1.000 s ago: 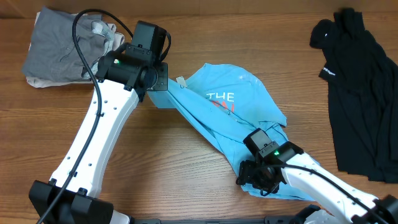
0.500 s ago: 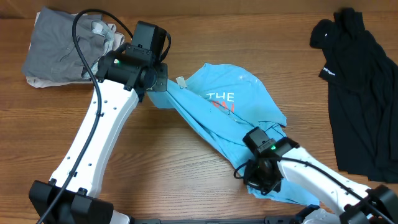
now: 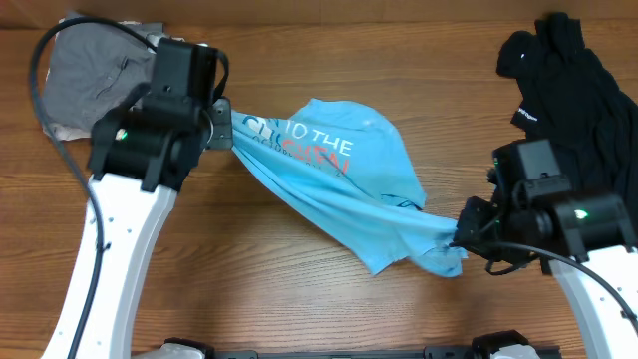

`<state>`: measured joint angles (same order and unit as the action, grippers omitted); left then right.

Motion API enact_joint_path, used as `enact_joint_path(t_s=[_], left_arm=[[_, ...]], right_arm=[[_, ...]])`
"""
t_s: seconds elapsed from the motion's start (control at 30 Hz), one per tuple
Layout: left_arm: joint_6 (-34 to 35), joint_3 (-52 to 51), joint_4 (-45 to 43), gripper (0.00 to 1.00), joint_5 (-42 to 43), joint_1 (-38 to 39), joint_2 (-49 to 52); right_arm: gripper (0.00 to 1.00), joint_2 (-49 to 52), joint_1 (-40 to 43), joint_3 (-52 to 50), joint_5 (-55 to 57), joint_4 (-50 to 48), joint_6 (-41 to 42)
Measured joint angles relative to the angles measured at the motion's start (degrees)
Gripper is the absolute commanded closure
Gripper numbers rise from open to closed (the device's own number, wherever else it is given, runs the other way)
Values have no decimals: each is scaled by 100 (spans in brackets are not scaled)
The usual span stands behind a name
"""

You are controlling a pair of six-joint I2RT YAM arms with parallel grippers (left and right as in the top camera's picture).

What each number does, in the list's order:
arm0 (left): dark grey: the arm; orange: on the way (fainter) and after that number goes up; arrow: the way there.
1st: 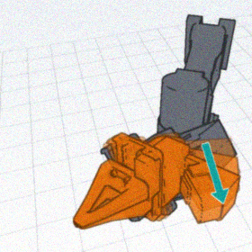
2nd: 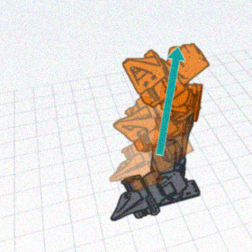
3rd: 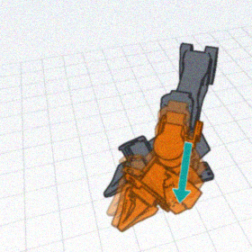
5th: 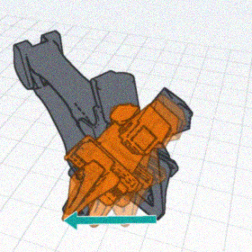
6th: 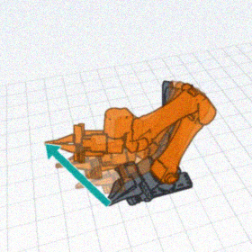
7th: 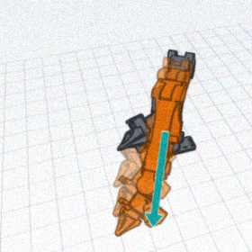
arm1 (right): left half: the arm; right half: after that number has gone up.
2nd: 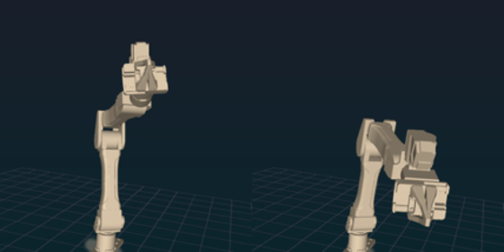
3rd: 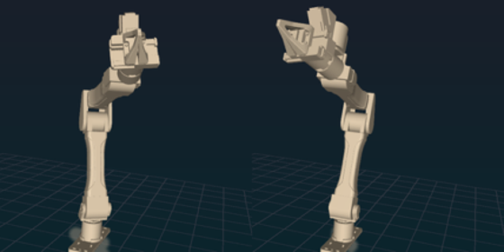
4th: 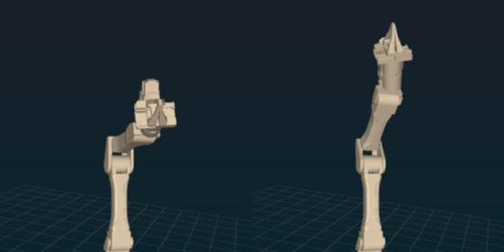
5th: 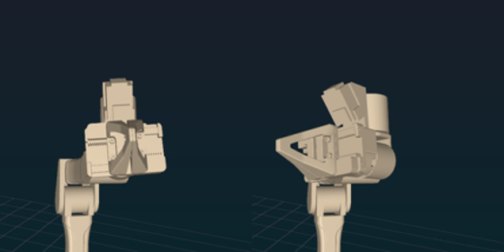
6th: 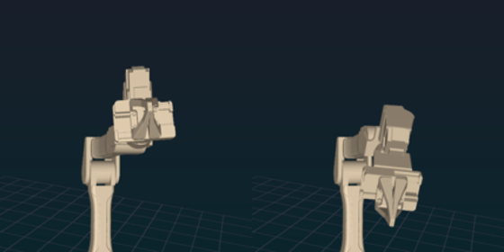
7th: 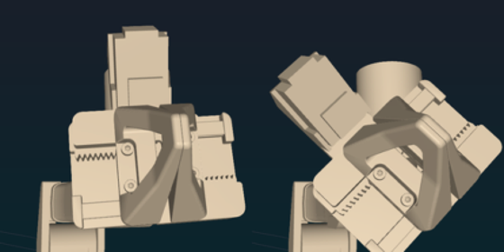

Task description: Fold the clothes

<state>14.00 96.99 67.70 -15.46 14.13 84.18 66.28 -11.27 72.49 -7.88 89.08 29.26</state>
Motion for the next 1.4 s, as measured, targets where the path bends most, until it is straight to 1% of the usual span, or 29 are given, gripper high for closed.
enact_joint_path(t_s=[0.07,0.2,0.33,0.5,0.63,0.73,0.9,0.93,1.0,1.07,1.1,1.13,1.2,1.3,1.4], left_arm=[[-33,13,7,96,-20,0,-367],[-50,59,74,96,-22,0,-713],[-52,92,195,96,39,0,-743],[-52,92,262,96,142,0,-444],[-52,92,269,96,157,0,-15],[-52,92,313,96,166,0,354],[-55,92,343,96,201,2,942],[-55,92,348,96,203,2,1025],[-52,92,323,96,216,2,1196],[-52,92,280,96,219,2,1370],[-55,92,251,96,236,2,1458],[-55,92,225,96,245,2,1521],[-57,92,131,95,284,2,1624],[-66,92,52,96,284,2,1644],[-68,92,-4,96,286,2,1646]], right_arm=[[96,-144,81,179,72,155,-116],[96,-221,81,186,138,179,-184],[96,-142,81,186,409,-199,-280],[96,203,79,146,612,-898,-546],[96,800,103,7,752,-1626,-782],[96,1451,232,-15,824,-2312,-1027],[96,2732,876,-35,750,-3685,-1368],[91,2793,914,-35,721,-3757,-1421],[63,3191,1266,-37,367,-4098,-1519],[37,3351,1541,-22,39,-4011,-1596],[28,3366,1628,-4,-76,-3912,-1609],[24,3364,1746,61,-238,-3722,-1652],[20,3331,1867,295,-551,-3252,-1714],[20,3189,1829,463,-872,-2815,-1810],[21,2876,1589,505,-1067,-2227,-1895]])
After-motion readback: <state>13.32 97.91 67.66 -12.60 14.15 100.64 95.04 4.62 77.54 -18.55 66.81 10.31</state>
